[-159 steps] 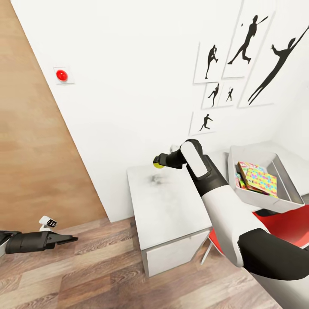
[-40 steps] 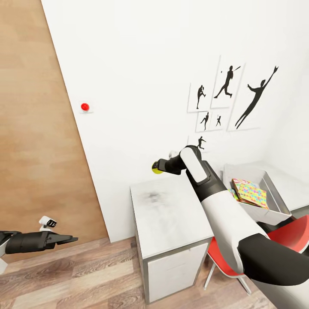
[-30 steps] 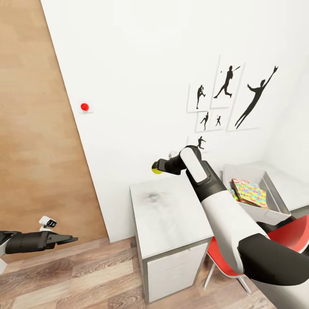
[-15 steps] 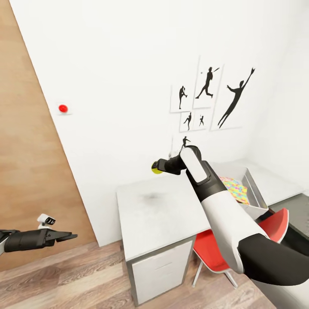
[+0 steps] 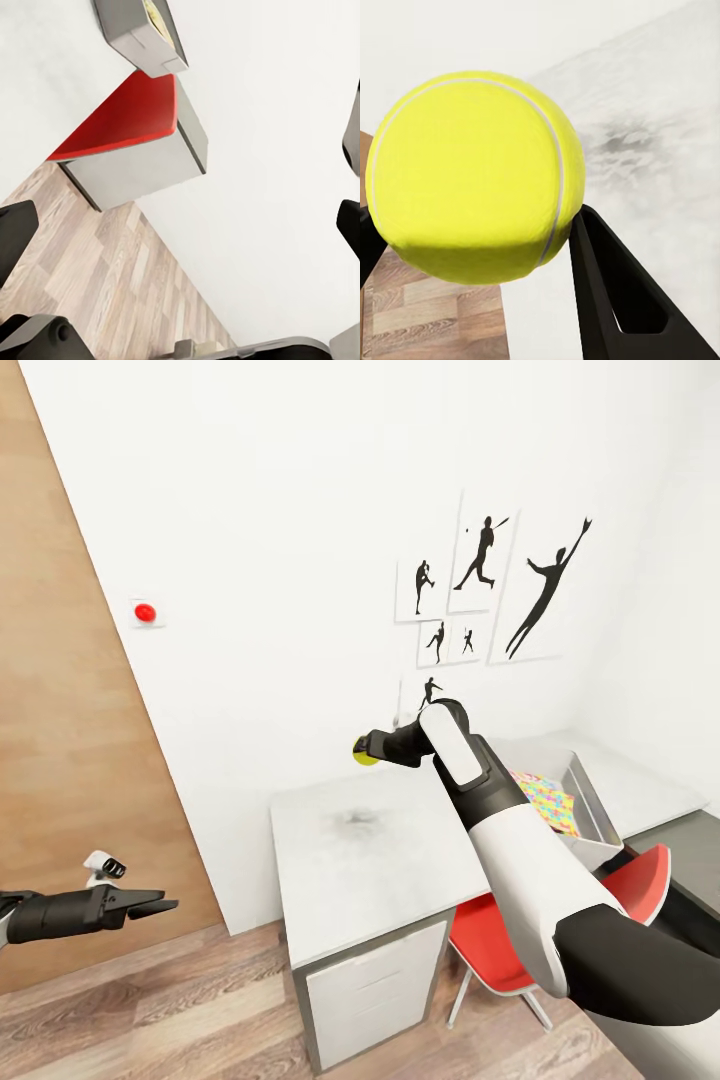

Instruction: Put all the toys in the child's room - the three board games (two on the bed and one on the table), the two jigsaw puzzles on the table, and the tennis ball on the table - inside the toy box on the table in the child's room.

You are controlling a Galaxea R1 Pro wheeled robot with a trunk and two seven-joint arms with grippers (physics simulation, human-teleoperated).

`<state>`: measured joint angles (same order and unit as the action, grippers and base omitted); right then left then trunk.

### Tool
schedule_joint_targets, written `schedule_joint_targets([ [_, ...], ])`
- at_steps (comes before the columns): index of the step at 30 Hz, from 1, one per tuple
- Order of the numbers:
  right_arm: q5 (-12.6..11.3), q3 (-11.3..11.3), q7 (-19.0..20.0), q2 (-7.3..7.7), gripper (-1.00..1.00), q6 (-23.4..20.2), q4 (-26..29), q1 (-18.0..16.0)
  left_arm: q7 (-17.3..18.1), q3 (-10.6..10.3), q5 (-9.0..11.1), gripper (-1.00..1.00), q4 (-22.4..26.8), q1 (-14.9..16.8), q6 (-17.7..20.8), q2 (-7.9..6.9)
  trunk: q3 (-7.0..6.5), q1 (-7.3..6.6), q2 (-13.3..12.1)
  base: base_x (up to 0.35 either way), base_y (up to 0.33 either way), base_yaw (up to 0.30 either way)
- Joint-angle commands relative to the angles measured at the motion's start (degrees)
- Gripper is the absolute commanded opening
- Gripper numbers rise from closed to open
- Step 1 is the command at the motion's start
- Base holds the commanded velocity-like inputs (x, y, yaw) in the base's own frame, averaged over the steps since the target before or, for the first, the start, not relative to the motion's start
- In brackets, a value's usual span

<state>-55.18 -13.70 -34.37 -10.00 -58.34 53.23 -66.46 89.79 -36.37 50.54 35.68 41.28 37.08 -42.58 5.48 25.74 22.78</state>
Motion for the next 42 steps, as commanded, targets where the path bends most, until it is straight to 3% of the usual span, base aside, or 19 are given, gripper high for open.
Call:
schedule_joint_targets([
  [1,-0.7,0.0,-0.8,0.00,-1.00,0.0,0.0,-0.1,0.2,-0.4,0.3,1.00,0.0,0.1,0.7,-0.06,0.14,0.04,0.1,0.000,0.000,0.000],
  [15,-0.8,0.0,-0.8,0.00,-1.00,0.0,0.1,-0.1,0.2,-0.5,0.1,1.00,0.0,0.1,0.9,-0.10,0.14,0.04,0.1,0.000,0.000,-0.005],
  [25,-0.8,1.2,-0.9,0.00,-1.00,-0.6,0.1,-0.1,0.2,-0.4,0.3,1.00,0.0,0.1,1.7,-0.51,0.14,0.04,0.1,0.000,0.000,-0.212],
  [31,-0.7,2.0,-1.0,0.00,-1.00,-0.7,0.0,-0.1,0.2,-0.4,0.1,1.00,0.0,0.3,3.4,-0.15,0.14,0.04,0.1,0.000,0.000,-0.261],
  [38,-0.5,1.7,-1.3,0.00,-1.00,-0.7,0.3,-0.2,0.2,-0.2,0.0,1.00,0.7,1.0,6.2,-0.78,0.14,0.04,0.1,0.000,0.000,-0.088],
  [42,-0.3,1.7,-1.4,0.00,-1.00,-0.7,0.4,-0.3,0.2,0.7,-0.1,1.00,5.3,2.8,11.5,-0.67,0.14,0.04,0.1,0.000,0.000,-0.006],
])
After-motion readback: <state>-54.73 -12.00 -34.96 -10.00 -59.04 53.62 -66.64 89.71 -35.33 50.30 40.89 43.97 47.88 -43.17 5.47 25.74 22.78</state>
